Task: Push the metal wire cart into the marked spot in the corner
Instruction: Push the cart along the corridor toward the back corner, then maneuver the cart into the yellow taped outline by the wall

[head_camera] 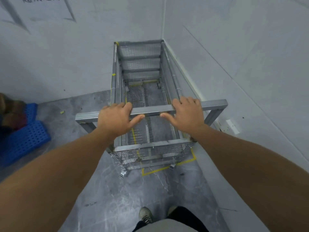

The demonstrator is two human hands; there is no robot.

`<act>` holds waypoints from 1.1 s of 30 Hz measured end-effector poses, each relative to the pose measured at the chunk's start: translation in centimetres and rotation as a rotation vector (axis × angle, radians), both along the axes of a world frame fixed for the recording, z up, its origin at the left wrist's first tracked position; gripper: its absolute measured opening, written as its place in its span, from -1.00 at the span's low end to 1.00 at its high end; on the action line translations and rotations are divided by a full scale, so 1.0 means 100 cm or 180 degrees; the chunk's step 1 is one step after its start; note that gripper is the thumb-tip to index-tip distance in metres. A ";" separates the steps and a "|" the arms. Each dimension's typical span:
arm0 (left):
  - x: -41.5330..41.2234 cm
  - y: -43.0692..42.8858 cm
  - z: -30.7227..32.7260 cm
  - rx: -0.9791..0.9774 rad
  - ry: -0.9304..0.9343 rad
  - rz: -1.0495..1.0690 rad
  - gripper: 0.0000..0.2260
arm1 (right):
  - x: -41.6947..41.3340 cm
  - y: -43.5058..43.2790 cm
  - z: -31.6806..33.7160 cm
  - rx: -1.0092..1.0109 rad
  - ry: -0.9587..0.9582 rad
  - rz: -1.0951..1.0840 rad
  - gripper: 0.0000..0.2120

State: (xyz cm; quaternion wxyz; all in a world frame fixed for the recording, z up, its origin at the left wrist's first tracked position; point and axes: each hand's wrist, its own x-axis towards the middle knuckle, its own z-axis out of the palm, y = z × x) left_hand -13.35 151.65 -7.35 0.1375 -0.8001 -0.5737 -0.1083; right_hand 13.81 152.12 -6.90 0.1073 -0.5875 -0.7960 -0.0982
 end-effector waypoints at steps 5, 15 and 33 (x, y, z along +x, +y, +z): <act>-0.008 0.000 0.000 0.0084 -0.0083 -0.0123 -0.52 | -0.005 -0.003 -0.001 0.0091 -0.0021 -0.0059 -0.33; -0.022 -0.008 0.007 0.0019 -0.0101 -0.0094 -0.49 | -0.022 -0.011 0.001 0.0101 0.0024 -0.0023 -0.33; -0.017 -0.007 0.000 0.0251 -0.0140 0.0012 -0.51 | -0.021 -0.007 -0.006 0.0247 -0.0009 -0.0059 -0.35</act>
